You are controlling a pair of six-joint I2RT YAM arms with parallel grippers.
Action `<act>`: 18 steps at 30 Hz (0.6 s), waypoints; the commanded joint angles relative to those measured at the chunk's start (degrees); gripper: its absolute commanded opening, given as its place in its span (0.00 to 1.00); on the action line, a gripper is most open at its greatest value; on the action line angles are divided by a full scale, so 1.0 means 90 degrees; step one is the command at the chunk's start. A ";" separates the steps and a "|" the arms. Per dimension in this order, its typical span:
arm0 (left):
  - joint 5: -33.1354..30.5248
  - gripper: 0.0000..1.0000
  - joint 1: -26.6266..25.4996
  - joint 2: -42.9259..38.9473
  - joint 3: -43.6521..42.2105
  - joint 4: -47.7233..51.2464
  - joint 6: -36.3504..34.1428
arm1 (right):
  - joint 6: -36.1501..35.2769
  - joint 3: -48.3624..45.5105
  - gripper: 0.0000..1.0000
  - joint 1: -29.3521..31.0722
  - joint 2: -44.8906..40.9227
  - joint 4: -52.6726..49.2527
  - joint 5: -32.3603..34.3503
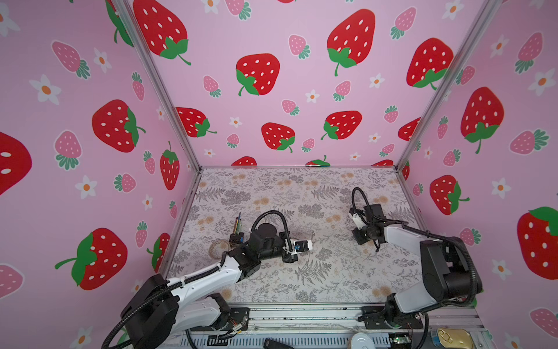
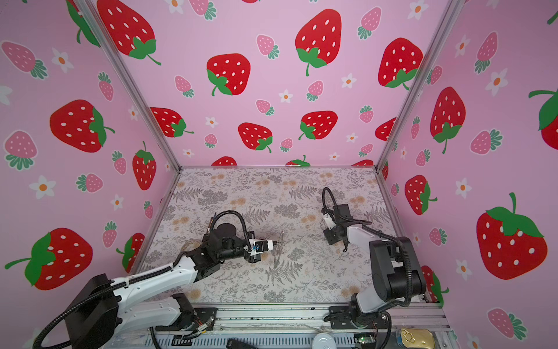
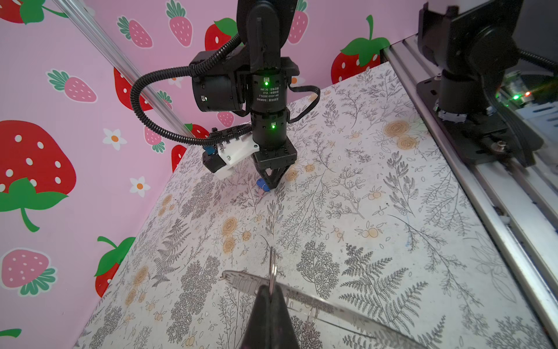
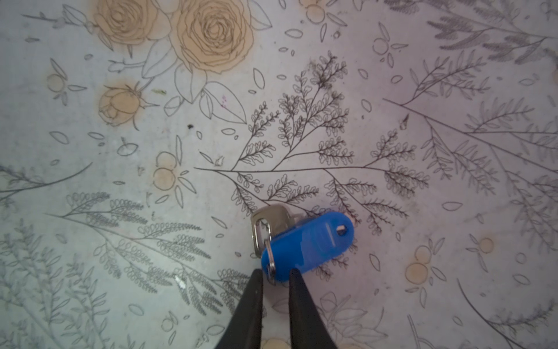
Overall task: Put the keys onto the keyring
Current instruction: 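Lift the blue-tagged key with the right gripper and reorient it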
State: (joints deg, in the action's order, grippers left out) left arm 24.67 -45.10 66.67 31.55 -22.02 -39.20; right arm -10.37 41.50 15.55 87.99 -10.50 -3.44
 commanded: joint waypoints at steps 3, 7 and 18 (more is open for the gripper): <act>0.0179 0.00 0.0030 -0.0074 0.0298 -0.0004 -0.0117 | -0.0050 0.0038 0.20 0.0042 -0.0160 -0.0024 -0.0019; 0.0179 0.00 0.0031 -0.0073 0.0303 -0.0004 -0.0117 | -0.0068 0.0028 0.20 0.0049 -0.0151 0.0014 -0.0028; 0.0179 0.00 0.0026 -0.0044 0.0312 0.0008 -0.0116 | -0.0088 0.0024 0.14 0.0050 -0.0026 0.0050 -0.0046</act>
State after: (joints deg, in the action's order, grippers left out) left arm 24.69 -45.10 66.67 31.55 -22.00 -39.22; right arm -10.39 41.50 15.64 87.99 -10.31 -3.46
